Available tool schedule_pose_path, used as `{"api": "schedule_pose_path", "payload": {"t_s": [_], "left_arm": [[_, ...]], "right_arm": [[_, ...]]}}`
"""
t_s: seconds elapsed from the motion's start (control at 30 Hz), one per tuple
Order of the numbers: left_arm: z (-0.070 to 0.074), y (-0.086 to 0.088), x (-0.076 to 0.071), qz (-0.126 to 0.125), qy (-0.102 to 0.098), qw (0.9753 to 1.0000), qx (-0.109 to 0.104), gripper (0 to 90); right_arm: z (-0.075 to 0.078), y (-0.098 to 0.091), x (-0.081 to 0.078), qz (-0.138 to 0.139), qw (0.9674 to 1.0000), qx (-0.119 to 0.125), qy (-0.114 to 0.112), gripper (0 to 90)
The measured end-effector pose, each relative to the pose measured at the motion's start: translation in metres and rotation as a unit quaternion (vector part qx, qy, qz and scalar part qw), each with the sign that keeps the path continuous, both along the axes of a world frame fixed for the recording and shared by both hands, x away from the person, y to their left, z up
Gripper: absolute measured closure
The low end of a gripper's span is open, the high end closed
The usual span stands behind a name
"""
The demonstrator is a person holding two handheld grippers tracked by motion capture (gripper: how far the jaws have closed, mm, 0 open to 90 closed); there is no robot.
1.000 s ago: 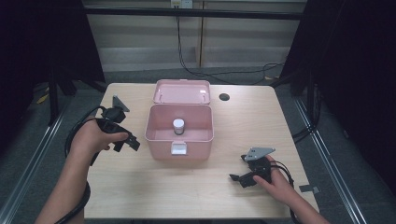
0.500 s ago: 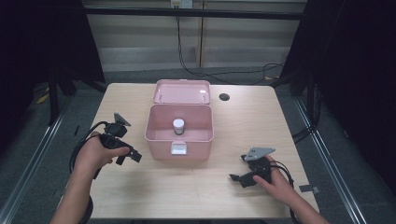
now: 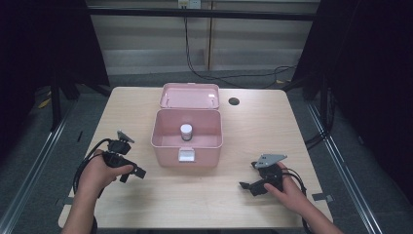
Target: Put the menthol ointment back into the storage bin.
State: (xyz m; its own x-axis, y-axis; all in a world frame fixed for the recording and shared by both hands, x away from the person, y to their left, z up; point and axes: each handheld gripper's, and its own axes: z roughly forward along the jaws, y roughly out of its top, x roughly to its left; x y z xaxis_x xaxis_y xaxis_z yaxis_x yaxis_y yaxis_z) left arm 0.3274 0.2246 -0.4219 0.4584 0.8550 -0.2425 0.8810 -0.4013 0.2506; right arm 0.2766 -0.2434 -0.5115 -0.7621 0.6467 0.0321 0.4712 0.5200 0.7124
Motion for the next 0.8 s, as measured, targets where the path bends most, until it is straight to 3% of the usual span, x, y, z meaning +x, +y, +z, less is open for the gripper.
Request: {"api": "schedule_pose_path", "payload": {"t_s": [0.1, 0.27, 0.43, 0.8], "left_arm": [[-0.005, 0.002, -0.004, 0.002, -0.005, 1.0000, -0.007, 24.4], [-0.015, 0.001, -0.008, -0.002, -0.004, 1.0000, 0.001, 23.7], [-0.025, 0.000, -0.014, 0.000, -0.009, 0.9999, -0.011, 23.6], [-0.027, -0.001, -0.019, -0.001, -0.015, 0.9996, -0.022, 23.6]], "right_arm": [[0.000, 0.000, 0.000, 0.000, 1.0000, 0.000, 0.000, 8.2], [0.000, 0.000, 0.000, 0.001, 1.0000, 0.000, -0.001, 8.2], [0.000, 0.000, 0.000, 0.001, 1.0000, 0.000, -0.001, 8.2], [0.000, 0.000, 0.000, 0.001, 1.0000, 0.000, -0.001, 8.2]]}}
